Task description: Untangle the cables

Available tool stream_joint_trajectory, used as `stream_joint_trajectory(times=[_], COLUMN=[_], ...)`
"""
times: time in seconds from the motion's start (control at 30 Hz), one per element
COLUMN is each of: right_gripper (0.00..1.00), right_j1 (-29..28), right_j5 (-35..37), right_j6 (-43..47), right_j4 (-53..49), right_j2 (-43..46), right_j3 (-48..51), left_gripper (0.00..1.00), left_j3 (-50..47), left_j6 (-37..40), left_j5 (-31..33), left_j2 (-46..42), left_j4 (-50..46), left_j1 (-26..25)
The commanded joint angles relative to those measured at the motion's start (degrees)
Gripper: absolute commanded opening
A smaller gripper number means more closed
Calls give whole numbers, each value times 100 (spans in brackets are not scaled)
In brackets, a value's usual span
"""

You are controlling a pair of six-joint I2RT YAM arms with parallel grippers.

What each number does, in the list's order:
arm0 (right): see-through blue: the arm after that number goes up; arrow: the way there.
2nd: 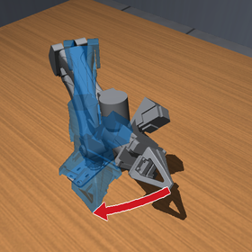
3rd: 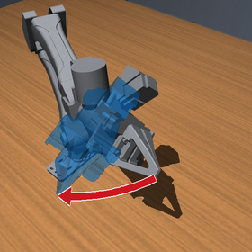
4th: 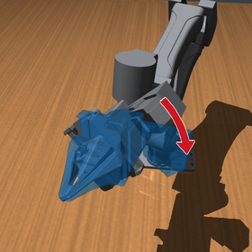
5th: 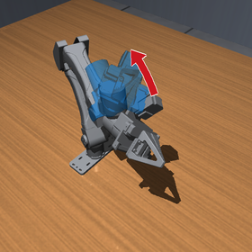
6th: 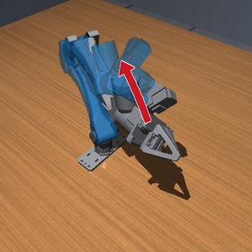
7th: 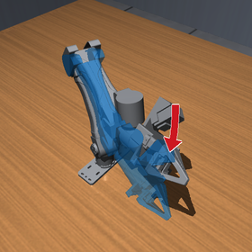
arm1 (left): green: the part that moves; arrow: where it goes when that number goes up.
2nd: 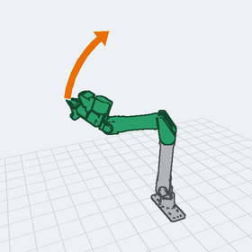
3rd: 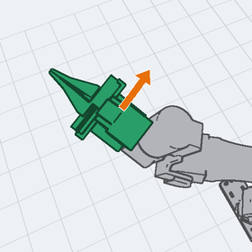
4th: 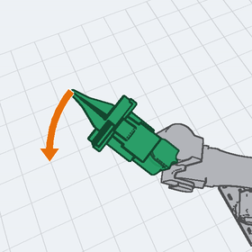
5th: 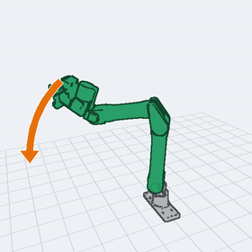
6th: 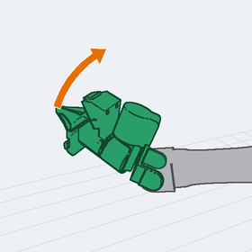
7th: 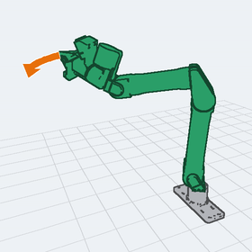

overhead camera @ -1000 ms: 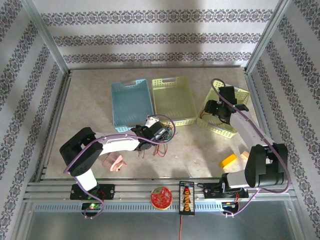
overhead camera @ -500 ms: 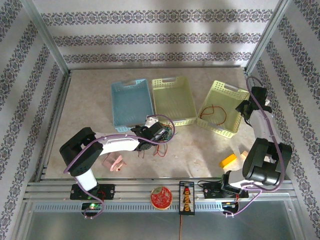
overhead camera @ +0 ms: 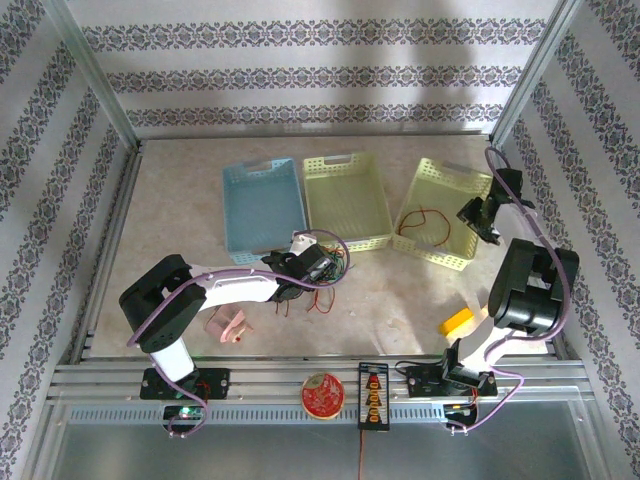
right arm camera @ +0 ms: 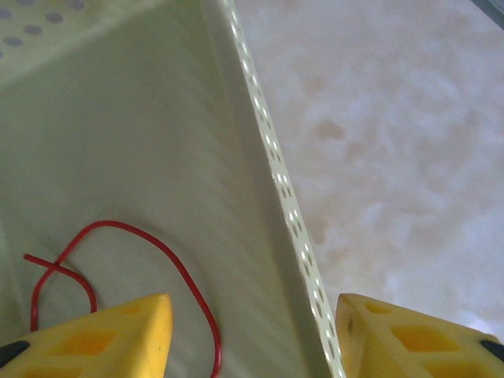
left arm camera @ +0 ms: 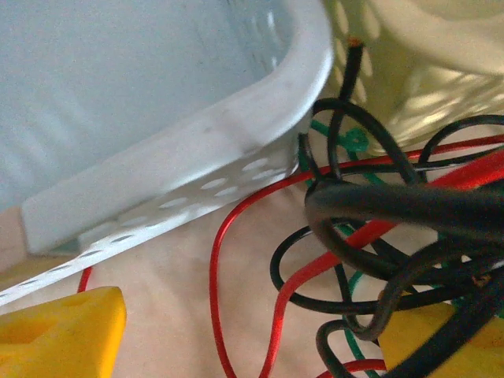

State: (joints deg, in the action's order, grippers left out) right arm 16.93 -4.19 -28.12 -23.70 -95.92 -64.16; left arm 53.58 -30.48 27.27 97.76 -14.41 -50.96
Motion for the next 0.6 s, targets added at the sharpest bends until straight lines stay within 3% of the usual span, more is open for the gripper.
stream_joint_trajectory(times=[0.0,0.17,0.27,0.43,0.57], right_gripper=[57,57,57,59,60], right_j1=[-279,-611,-826,-1157,-1252], right_j5=[-256,-477,-28,1408,1596], right_j6=[204,417,495,478,463], right_j4=[213,220,207,609,664], right_j2=[-210,-561,-431,661,1641], right_j3=[-431,-807,-659,308,876], left_gripper=[83,83,84,84,85], left_j3=[-39,-28,-30,-121,-262], left_j6=[-52,-4,33,185,425], left_j5=[13,-75,-131,-361,-631], left_j2=[-99,-103,-115,-219,-375], left_j4=[9,35,53,186,335], left_j1=[-72,-72,-72,-70,-72])
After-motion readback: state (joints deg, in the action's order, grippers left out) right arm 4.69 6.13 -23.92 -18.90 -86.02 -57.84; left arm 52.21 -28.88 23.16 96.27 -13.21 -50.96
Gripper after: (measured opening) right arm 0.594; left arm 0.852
